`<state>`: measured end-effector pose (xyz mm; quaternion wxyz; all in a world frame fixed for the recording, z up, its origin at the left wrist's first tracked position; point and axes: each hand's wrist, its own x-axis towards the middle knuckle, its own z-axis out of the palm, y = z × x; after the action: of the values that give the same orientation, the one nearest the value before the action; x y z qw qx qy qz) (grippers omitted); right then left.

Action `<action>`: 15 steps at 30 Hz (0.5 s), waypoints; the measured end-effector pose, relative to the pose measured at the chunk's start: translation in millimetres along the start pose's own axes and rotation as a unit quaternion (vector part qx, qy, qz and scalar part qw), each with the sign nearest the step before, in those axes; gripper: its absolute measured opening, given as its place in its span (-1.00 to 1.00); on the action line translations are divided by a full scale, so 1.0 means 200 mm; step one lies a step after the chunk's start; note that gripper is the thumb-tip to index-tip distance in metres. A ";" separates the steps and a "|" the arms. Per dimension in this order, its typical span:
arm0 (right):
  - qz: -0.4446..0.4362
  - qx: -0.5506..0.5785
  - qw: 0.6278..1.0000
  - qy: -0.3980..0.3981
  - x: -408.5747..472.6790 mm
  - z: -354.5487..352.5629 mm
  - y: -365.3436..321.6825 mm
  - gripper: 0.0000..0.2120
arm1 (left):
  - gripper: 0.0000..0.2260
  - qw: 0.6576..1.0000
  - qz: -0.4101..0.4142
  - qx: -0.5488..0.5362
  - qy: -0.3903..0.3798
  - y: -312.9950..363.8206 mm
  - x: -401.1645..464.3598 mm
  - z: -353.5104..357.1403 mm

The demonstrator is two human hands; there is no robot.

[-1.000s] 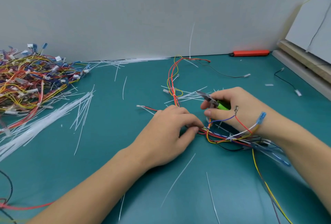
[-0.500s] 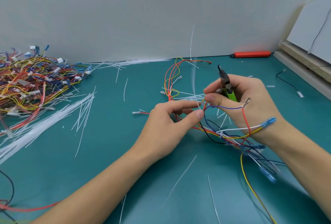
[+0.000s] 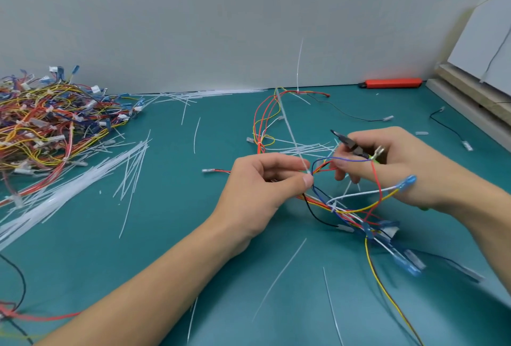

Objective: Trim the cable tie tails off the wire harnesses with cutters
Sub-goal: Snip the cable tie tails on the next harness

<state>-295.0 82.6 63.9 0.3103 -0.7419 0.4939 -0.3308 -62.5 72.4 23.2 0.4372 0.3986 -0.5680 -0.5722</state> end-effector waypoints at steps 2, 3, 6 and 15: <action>0.002 -0.012 1.000 -0.019 0.00 0.00 0.00 -0.77 | -0.89 1.000 -0.004 -0.003 -0.007 0.01 0.00 0.00; 0.000 -0.015 0.999 -0.028 -0.01 0.00 0.00 -0.80 | -0.92 1.000 -0.005 -0.005 -0.008 0.01 -0.01 0.00; -0.015 -0.023 0.999 -0.037 -0.01 -0.01 0.00 -0.87 | -0.94 1.000 -0.012 -0.017 0.006 0.02 -0.01 0.01; -0.074 -0.046 0.996 -0.033 -0.03 -0.01 -0.03 -0.92 | -0.87 0.999 -0.033 -0.001 0.040 0.03 -0.03 -0.01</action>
<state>-294.8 90.1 67.9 0.2667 -0.8005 0.4417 -0.3050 -58.3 77.5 28.6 0.4412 0.4393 -0.5361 -0.5700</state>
